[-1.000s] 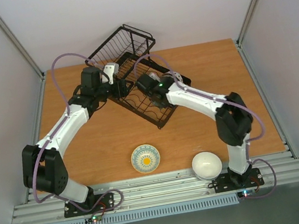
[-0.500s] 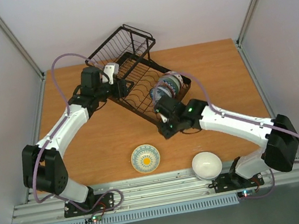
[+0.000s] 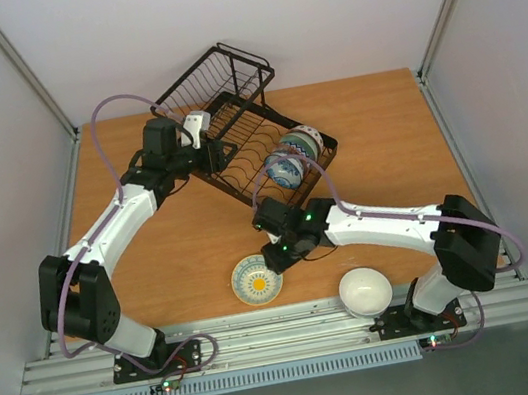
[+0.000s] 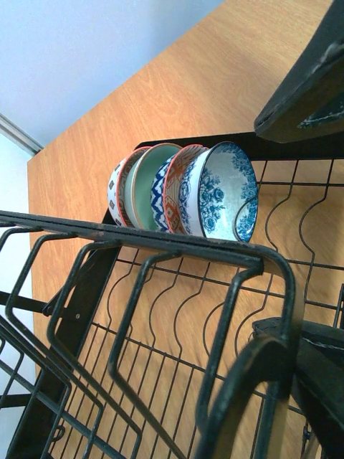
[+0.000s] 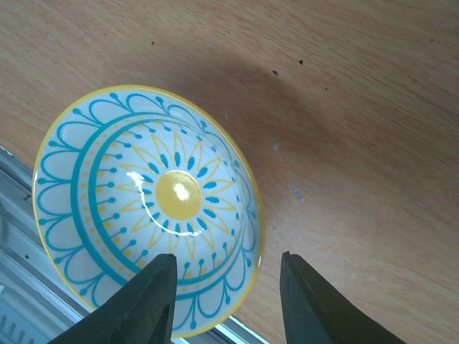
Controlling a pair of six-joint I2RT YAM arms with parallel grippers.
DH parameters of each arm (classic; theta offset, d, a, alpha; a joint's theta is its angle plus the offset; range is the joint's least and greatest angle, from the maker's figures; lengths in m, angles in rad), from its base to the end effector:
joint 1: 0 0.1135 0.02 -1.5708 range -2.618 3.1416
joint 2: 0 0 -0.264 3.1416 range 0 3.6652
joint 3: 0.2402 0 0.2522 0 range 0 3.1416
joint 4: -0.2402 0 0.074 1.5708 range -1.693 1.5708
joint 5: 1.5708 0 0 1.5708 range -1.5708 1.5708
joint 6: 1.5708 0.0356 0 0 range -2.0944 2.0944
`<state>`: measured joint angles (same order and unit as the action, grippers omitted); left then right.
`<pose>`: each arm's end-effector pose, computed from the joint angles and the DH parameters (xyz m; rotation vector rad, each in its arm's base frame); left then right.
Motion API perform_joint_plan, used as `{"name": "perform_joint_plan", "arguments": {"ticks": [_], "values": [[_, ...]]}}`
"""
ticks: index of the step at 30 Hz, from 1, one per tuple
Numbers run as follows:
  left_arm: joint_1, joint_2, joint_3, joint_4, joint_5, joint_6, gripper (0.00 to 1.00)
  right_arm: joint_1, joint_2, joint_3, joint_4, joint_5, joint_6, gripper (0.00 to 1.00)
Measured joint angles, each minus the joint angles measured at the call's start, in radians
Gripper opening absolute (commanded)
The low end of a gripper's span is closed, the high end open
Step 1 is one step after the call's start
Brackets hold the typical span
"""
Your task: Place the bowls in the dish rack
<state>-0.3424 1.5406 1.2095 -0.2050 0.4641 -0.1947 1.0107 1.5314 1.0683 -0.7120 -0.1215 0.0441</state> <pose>0.3283 -0.1339 0.3004 0.4426 2.1019 -0.8065 0.1545 0.2545 0.2207 -1.3448 2.4883 0.4340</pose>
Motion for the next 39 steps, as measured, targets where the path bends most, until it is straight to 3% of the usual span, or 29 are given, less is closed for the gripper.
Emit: {"name": "perform_joint_plan", "arguments": {"ticks": [16, 22, 26, 33, 39], "values": [[0.000, 0.000, 0.000, 0.000, 0.004, -0.003, 0.68, 0.011, 0.077, -0.013, 0.034, 0.008, 0.034, 0.34], [0.000, 0.000, 0.000, 0.000, 0.007, -0.004, 0.68, 0.012, 0.104, -0.024, 0.051, 0.008, 0.040, 0.19], [0.000, 0.000, 0.000, 0.000, 0.013, -0.004, 0.68, 0.013, 0.114, -0.030, 0.053, 0.008, 0.046, 0.02], [0.000, 0.000, 0.000, 0.000, 0.031, -0.004, 0.68, 0.019, 0.093, -0.015, 0.071, 0.012, 0.046, 0.01], [0.000, 0.002, 0.000, -0.006, 0.081, -0.003, 0.68, 0.013, 0.016, 0.042, -0.084, 0.175, 0.000, 0.01]]}}
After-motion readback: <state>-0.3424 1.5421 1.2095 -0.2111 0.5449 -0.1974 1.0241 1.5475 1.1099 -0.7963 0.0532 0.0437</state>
